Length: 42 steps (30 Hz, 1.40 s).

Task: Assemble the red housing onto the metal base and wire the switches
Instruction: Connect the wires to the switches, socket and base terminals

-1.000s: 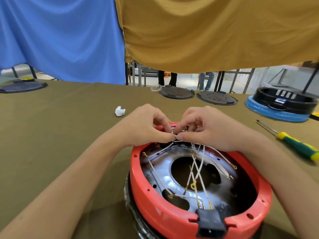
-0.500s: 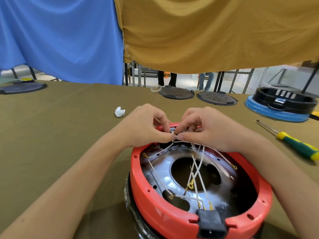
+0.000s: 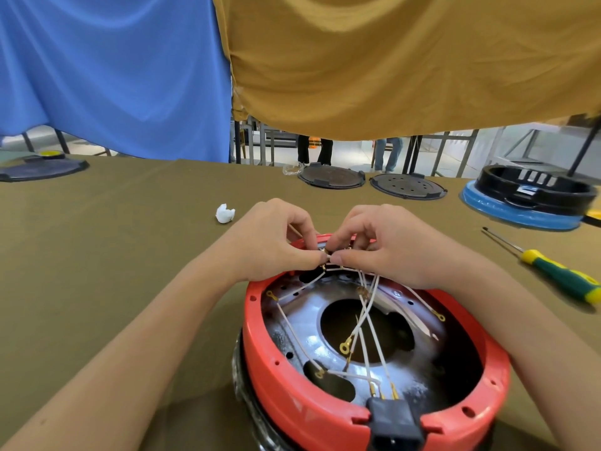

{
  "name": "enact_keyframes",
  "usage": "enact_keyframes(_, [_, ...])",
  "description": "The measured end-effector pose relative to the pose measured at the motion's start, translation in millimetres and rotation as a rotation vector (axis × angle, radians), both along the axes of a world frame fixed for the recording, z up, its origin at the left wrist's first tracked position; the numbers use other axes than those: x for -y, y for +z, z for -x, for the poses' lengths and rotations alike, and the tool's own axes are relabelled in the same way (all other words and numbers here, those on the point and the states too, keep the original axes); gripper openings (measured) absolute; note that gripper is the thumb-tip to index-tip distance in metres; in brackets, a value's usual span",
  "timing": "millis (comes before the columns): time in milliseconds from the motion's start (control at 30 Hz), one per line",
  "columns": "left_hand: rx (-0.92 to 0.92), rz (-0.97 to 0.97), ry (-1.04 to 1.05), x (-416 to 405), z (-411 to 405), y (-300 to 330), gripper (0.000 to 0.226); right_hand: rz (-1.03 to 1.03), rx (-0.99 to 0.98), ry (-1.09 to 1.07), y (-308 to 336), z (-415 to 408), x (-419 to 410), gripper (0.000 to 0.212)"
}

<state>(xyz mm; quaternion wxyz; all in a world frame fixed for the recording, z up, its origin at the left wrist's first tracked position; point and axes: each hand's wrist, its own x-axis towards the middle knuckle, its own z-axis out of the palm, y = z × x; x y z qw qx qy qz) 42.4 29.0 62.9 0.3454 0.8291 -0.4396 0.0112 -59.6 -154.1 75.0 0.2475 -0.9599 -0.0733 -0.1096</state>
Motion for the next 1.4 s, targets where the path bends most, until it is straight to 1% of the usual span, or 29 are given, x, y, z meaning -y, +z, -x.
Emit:
enact_keyframes(200, [0.022, -0.004, -0.020, 0.3, -0.5, -1.2, 0.015, 0.033, 0.038, -0.046, -0.3, -0.7, -1.0, 0.012])
enact_keyframes(600, [0.107, -0.028, -0.009, 1.2, 1.3, -0.8, 0.011, 0.094, 0.021, -0.063, 0.3, -2.8, -4.9, 0.013])
enact_keyframes(867, [0.129, -0.021, 0.041, 4.2, -0.1, -1.6, 0.015, 0.074, 0.020, -0.057, 1.3, -0.8, -6.8, 0.015])
enact_keyframes(1000, [0.089, -0.018, -0.007, 1.5, 0.5, -1.4, 0.014, 0.072, 0.026, -0.063, 1.0, 0.5, -6.4, 0.008])
enact_keyframes(1133, [0.064, -0.022, -0.026, 1.1, 2.4, -1.0, 0.017, 0.054, 0.037, -0.070, 0.3, 1.0, -6.2, 0.007])
enact_keyframes(1300, [0.094, -0.050, -0.019, 0.7, 2.8, -0.1, 0.017, 0.028, 0.040, -0.078, 2.8, 3.5, -4.3, 0.013])
enact_keyframes(1400, [0.075, -0.061, -0.085, -0.9, 4.4, 0.9, 0.020, -0.016, 0.038, -0.088, 7.7, 8.7, -0.4, 0.019])
